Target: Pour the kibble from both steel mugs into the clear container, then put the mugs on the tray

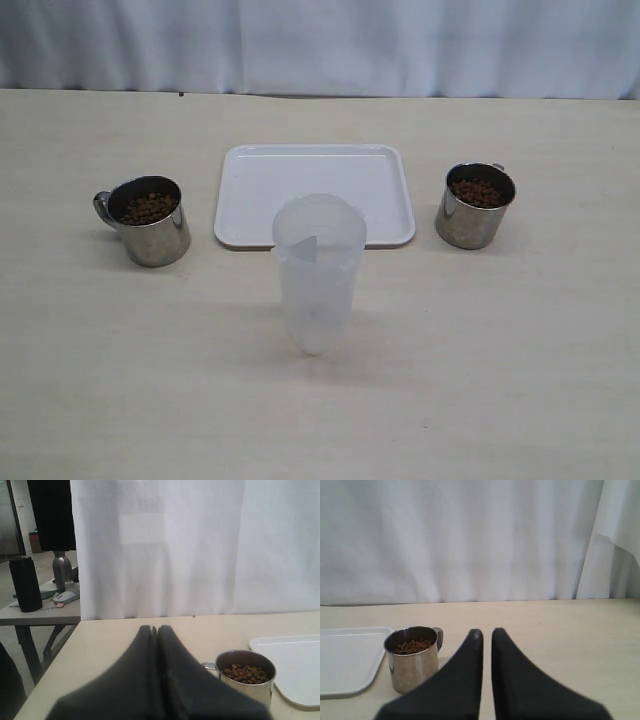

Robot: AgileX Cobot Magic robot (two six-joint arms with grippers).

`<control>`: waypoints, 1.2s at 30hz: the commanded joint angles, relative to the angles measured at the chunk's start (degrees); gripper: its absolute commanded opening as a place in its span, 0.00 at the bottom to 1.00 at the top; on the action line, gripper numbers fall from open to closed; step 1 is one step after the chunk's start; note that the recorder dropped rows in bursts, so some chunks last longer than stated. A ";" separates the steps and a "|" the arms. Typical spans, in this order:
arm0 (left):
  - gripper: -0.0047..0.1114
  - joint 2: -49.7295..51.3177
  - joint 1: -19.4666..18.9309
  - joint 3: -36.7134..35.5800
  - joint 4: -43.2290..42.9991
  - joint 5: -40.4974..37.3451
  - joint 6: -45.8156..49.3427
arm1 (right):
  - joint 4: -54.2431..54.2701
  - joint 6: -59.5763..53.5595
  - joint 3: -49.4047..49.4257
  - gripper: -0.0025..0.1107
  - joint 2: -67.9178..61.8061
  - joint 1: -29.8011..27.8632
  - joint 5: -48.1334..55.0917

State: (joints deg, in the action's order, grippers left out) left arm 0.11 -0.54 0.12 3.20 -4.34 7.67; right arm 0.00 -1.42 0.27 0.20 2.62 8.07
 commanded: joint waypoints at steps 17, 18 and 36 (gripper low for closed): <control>0.04 -0.11 0.33 -0.12 -0.21 0.78 -0.20 | -43.23 44.98 -0.27 0.06 -14.41 0.22 -31.85; 0.04 -0.11 0.33 -0.12 -0.21 0.78 -0.20 | -48.20 45.01 -0.27 0.06 -18.14 0.22 -34.34; 0.04 -0.11 0.33 -0.12 -0.21 0.78 -0.20 | -30.71 19.61 -3.64 0.51 -73.82 0.22 -59.19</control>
State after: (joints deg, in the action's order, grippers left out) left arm 0.11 -0.54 0.12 3.20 -4.34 7.67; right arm -31.69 19.80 -1.36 -69.02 2.71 -49.28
